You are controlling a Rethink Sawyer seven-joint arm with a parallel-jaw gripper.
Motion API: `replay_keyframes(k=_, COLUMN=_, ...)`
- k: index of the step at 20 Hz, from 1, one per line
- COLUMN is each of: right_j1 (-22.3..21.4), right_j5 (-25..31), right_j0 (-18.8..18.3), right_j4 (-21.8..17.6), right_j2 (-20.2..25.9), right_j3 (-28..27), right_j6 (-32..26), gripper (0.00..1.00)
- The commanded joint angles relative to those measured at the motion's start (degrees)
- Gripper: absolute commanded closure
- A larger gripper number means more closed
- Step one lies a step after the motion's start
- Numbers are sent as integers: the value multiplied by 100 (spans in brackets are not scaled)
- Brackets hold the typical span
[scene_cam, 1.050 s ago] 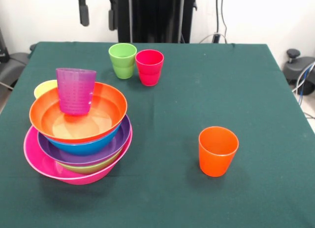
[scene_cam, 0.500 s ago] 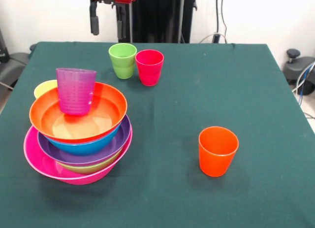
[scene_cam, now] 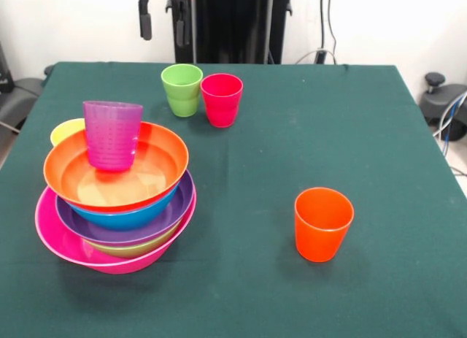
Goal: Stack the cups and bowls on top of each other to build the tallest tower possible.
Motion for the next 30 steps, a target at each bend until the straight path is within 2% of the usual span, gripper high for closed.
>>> replay_keyframes(k=1, right_j1=-211, right_j5=20, right_j0=-225, right_j4=84, right_j2=123, right_j3=781, right_j6=-144, gripper=0)
replay_keyframes(k=6, right_j1=-84, right_j5=-344, right_j0=-402, right_j4=-192, right_j2=127, right_j3=1030, right_j6=-147, gripper=0)
replay_keyframes(k=12, right_j1=365, right_j5=-723, right_j0=-309, right_j4=-714, right_j2=-146, right_j3=959, right_j6=11, gripper=0)
replay_keyframes(k=15, right_j1=585, right_j5=-991, right_j0=-162, right_j4=-972, right_j2=-360, right_j3=917, right_j6=178, gripper=0)
replay_keyframes(k=19, right_j1=700, right_j5=-1178, right_j0=61, right_j4=-1128, right_j2=-594, right_j3=900, right_j6=393, gripper=0)
replay_keyframes(k=22, right_j1=952, right_j5=-1445, right_j0=245, right_j4=-1275, right_j2=-842, right_j3=813, right_j6=528, gripper=0)
replay_keyframes(k=27, right_j1=1315, right_j5=-1830, right_j0=484, right_j4=-1279, right_j2=-1149, right_j3=791, right_j6=664, gripper=0)
replay_keyframes(k=30, right_j1=1315, right_j5=-1936, right_j0=617, right_j4=-1220, right_j2=-1319, right_j3=910, right_j6=682, gripper=0)
